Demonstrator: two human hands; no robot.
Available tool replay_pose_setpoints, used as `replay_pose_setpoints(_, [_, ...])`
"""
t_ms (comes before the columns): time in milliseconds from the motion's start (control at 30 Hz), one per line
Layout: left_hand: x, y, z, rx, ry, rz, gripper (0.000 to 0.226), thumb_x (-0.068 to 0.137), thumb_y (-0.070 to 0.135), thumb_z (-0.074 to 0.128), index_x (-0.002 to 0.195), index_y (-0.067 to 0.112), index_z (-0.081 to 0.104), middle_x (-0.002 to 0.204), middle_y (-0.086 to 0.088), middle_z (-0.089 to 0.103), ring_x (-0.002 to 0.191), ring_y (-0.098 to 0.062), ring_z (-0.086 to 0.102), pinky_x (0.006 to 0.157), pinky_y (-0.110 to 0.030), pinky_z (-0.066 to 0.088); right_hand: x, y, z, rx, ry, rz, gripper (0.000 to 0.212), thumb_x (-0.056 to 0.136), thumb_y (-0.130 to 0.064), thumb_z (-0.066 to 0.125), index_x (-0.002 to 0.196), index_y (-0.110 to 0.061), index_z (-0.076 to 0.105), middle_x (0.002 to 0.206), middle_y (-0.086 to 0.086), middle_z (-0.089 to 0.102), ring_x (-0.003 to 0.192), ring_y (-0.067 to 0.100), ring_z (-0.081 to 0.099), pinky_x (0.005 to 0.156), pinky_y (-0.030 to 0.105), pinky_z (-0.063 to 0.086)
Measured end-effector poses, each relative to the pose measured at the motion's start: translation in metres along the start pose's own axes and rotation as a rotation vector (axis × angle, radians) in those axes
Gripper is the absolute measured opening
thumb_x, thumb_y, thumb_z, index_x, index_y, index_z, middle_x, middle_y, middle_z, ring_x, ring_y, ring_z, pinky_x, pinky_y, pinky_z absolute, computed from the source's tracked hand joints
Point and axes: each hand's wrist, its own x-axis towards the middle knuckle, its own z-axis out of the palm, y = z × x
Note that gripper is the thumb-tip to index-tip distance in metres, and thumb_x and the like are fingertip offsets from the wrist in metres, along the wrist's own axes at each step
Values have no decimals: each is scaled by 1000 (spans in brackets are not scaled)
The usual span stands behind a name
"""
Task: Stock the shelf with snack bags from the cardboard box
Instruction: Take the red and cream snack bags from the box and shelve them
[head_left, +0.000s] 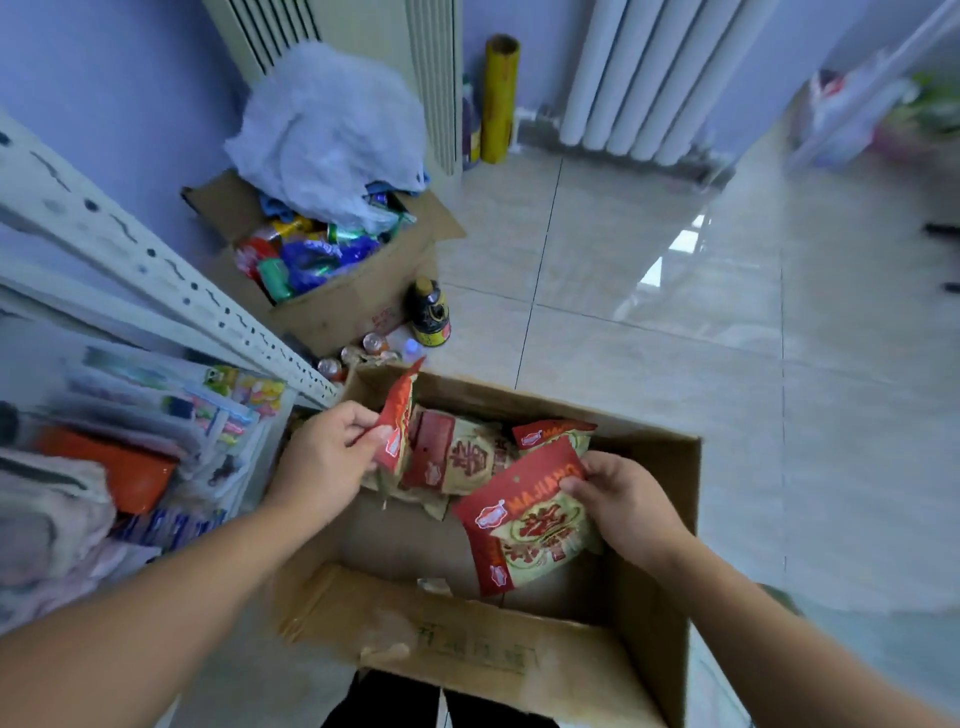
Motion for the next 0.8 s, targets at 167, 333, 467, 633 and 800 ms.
replay_pose_setpoints(167, [-58, 96, -90, 127, -31, 61, 10, 90, 13, 72, 82, 17, 66, 75, 5, 76, 64, 1, 69, 53, -11, 49, -53, -74, -21, 69, 87, -136, 12, 99, -17, 62, 93, -11, 71, 87, 0, 79, 82, 16, 77, 77, 38, 60])
replay_pose_setpoints(333, [-134, 173, -189, 194, 4, 115, 8, 91, 19, 71, 88, 12, 67, 82, 7, 79, 72, -6, 74, 62, -23, 51, -83, -166, -35, 97, 68, -311, 12, 98, -15, 63, 90, -11, 71, 85, 3, 79, 80, 20, 77, 73, 41, 61])
replay_pose_setpoints(467, [-192, 204, -250, 251, 137, 163, 7, 90, 16, 72, 88, 11, 68, 78, 12, 78, 70, 0, 72, 64, -12, 50, -94, -242, -31, 82, 38, -498, 15, 97, -13, 65, 85, -13, 74, 83, 5, 79, 80, 19, 76, 77, 45, 59])
replay_pose_setpoints(633, [-261, 213, -315, 328, 234, 139, 11, 90, 24, 71, 87, 15, 66, 80, 7, 78, 76, -14, 74, 79, -36, 59, -116, -321, 4, 183, -43, -656, 10, 97, -9, 63, 98, -4, 72, 90, 10, 79, 86, 27, 76, 83, 45, 59])
replay_pose_setpoints(800, [-330, 197, -375, 291, 343, 137, 14, 81, 40, 74, 84, 28, 67, 82, 4, 79, 79, -19, 75, 86, -45, 59, -152, -380, 62, 218, -189, -762, 12, 96, -9, 63, 99, 1, 70, 91, 15, 78, 85, 31, 76, 76, 42, 61])
